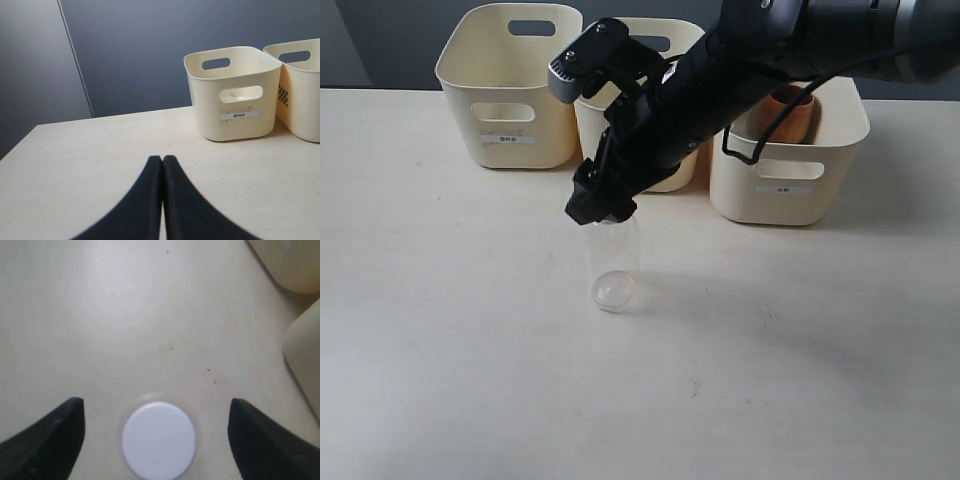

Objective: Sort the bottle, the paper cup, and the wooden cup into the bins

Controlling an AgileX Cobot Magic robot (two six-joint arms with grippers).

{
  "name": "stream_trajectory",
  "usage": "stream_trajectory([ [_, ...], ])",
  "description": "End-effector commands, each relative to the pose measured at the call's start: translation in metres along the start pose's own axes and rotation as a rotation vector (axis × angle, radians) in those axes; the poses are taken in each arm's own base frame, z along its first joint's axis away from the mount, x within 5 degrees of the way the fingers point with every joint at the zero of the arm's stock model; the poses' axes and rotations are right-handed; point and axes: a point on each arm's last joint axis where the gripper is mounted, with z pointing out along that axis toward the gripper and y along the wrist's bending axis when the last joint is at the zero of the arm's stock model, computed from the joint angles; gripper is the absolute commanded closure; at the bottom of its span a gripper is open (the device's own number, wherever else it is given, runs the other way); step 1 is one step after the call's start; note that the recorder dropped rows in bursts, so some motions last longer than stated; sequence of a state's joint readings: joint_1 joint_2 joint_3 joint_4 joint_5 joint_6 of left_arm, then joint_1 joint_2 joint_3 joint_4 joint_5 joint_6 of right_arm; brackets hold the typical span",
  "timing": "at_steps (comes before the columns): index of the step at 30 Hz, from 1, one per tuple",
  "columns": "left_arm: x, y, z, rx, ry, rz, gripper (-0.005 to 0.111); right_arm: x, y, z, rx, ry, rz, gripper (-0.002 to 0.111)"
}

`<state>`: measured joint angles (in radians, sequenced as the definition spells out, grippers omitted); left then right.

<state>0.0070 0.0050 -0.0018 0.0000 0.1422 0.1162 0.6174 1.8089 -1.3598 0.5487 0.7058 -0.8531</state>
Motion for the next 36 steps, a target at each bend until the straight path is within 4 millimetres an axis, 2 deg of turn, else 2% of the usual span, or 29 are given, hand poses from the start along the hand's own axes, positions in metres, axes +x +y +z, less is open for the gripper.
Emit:
stream_trajectory([
  [1, 0.0, 0.0, 0.0, -0.002, -0.01, -0.002, 0.107, -0.001, -0.001, 0.001, 0.012, -0.003, -0.013, 0.033],
  [9, 0.0, 0.0, 0.0, -0.002, -0.01, -0.002, 0.107, 0.004, -0.005, 0.013, 0.017, 0.012, 0.002, 0.033],
  [18, 0.0, 0.0, 0.0, -0.002, -0.01, -0.002, 0.107, 0.005, -0.006, 0.016, 0.012, 0.023, 0.003, 0.033],
  [27, 0.0, 0.0, 0.0, -0.002, -0.01, -0.002, 0.107, 0.009, -0.005, 0.019, -0.008, 0.053, 0.008, 0.038],
  [29, 0.0, 0.0, 0.0, -0.002, -0.01, -0.002, 0.107, 0.01, -0.004, 0.019, -0.012, 0.062, 0.007, 0.046],
  [30, 0.0, 0.0, 0.0, -0.002, -0.01, -0.002, 0.107, 0.01, -0.004, 0.019, -0.012, 0.064, 0.006, 0.058],
  [36, 0.0, 0.0, 0.0, -0.002, -0.01, -0.002, 0.107, 0.012, -0.005, 0.019, -0.007, 0.09, -0.029, 0.101],
])
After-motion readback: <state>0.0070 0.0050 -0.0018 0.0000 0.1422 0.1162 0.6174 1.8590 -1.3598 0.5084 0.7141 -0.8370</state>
